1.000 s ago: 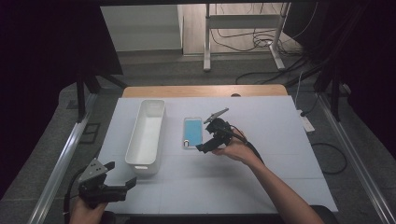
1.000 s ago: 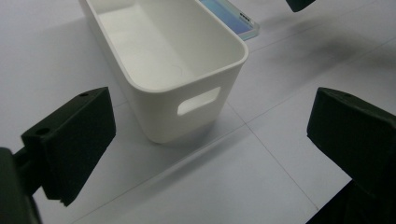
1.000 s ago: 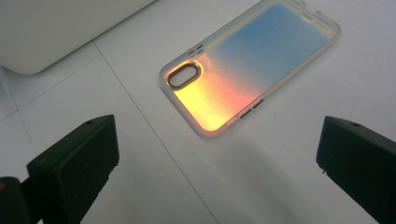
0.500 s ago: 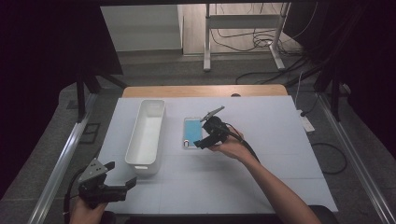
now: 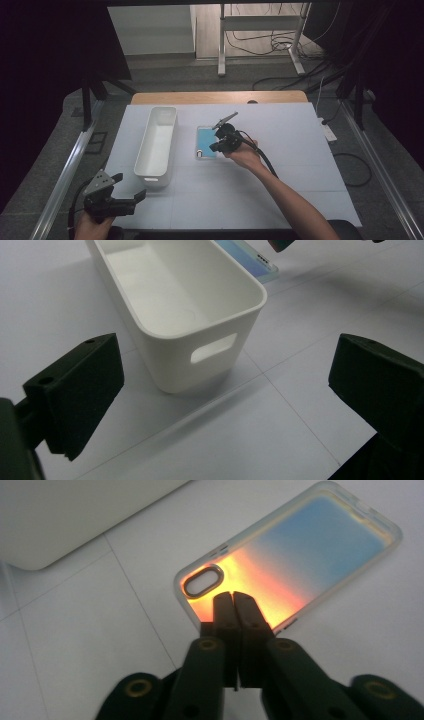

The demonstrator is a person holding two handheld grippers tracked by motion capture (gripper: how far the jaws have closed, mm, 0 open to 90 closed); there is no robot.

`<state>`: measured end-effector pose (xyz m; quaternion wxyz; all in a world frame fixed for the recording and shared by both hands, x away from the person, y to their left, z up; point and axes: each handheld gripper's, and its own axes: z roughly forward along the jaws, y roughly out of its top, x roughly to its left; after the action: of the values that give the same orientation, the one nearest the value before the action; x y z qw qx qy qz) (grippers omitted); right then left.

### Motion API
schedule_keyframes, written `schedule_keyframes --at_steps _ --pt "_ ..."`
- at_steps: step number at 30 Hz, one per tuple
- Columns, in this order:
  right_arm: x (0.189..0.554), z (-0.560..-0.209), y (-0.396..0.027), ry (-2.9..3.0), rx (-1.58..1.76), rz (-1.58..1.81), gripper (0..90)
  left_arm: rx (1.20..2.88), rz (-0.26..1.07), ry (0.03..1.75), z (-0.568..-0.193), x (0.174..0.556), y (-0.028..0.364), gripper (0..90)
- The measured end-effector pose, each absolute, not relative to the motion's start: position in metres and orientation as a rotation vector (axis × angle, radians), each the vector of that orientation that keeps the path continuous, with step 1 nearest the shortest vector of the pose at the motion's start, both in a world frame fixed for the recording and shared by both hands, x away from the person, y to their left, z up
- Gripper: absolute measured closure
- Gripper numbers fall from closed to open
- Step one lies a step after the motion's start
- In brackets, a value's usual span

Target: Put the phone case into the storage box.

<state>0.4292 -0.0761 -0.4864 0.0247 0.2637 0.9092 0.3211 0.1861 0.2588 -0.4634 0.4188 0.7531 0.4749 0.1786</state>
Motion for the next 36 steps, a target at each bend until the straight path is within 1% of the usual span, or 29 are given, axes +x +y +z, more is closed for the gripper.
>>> schedule_keyframes --at_steps 8,21,36 --pt "0.427 -0.493 -0.067 2.816 0.768 0.925 89.6 1.888 0.452 1.192 -0.463 0.186 0.259 2.1" --pt "0.426 -0.509 -0.063 2.845 0.772 0.852 89.6 1.893 0.457 1.188 -0.463 0.186 0.258 2.2" --pt "0.421 -0.511 -0.086 2.846 0.827 0.817 89.7 1.903 0.467 1.182 -0.463 0.185 0.257 2.2"
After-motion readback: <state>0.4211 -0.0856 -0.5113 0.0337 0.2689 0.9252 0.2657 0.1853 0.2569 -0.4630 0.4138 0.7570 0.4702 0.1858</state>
